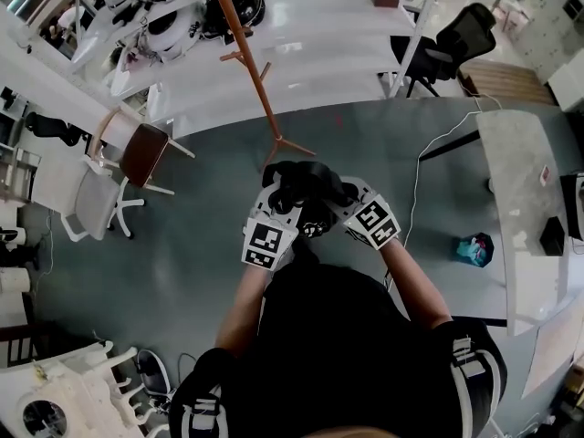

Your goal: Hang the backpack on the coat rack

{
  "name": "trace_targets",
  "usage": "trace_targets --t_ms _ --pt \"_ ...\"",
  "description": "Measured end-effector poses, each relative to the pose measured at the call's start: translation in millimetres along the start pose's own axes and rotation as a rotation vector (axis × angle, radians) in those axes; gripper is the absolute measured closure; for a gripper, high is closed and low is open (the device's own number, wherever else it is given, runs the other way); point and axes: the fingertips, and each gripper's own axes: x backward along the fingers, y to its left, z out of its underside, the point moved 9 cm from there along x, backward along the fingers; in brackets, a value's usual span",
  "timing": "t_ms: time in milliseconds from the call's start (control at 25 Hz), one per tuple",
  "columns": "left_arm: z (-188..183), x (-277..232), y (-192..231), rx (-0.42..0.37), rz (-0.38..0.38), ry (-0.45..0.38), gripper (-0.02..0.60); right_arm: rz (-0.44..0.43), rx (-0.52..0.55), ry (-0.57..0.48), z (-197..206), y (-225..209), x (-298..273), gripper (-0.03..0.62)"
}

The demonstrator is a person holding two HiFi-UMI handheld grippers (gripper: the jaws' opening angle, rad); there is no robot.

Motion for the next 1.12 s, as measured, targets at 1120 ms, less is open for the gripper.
trace_targets --t_ms 1120 --pt "19 -20 143 0.002 0.069 -0.017 0.497 0.069 -0.042 0.024 -45 -27 -125 0.471"
